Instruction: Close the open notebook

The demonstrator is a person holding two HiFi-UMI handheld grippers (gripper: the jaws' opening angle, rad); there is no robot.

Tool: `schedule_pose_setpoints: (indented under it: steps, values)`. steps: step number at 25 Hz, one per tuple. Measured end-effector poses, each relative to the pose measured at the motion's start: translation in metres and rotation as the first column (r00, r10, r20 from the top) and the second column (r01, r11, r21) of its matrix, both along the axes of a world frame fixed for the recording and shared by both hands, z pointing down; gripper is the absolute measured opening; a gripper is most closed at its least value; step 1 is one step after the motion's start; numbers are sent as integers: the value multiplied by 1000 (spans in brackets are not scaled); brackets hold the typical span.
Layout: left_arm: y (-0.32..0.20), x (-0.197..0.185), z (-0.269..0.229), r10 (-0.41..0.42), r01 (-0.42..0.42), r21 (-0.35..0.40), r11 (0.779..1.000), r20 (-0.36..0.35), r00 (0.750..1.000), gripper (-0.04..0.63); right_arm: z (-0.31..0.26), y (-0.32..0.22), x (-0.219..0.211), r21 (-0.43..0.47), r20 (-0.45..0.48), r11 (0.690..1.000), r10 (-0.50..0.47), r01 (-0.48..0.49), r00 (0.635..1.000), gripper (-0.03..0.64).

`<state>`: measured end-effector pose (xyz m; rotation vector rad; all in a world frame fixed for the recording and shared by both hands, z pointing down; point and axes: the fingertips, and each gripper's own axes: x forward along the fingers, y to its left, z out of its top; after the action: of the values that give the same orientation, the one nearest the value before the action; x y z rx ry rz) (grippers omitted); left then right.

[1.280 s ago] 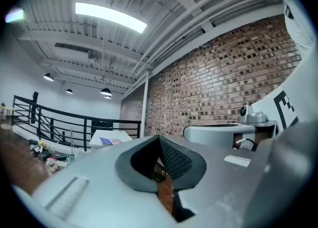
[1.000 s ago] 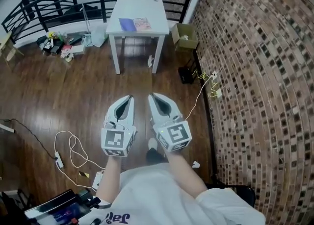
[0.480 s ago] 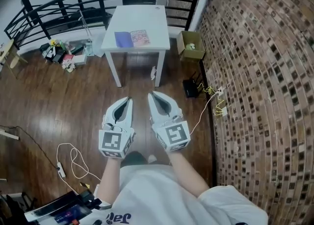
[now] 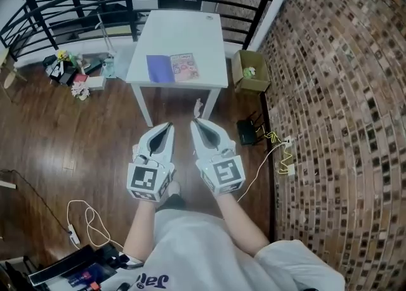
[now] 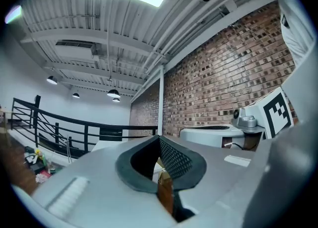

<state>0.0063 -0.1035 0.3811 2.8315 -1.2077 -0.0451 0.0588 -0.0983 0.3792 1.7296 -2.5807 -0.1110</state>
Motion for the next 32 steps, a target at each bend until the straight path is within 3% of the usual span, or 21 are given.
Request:
schedule_pose_setpoints:
  steps: [8,16,23,26,32]
  values:
    - [-137,1,-5,-26,26,0,1000,6,1000,17,-5,-130,2,5,-20,1000,6,-6,1000,-12]
    - [-254,26,27,-204,202,27,979,74,976,17,11,-249,55,-4,-28,1000,-21,21,999,-12]
    - [-342,38,36,-384,389,-58,919,75,920,17,5,-346,90,-1,-5,980,-198,198,980,-12]
    - [-364,22,50,-449,455,-84,887,77,890,17,7,-368,89,2,21,955,-298,298,954,-13]
    - [-386,-38,104,-535,541,-220,812,89,840,39,25,-390,81,-18,57,935,-353,355,934,-12]
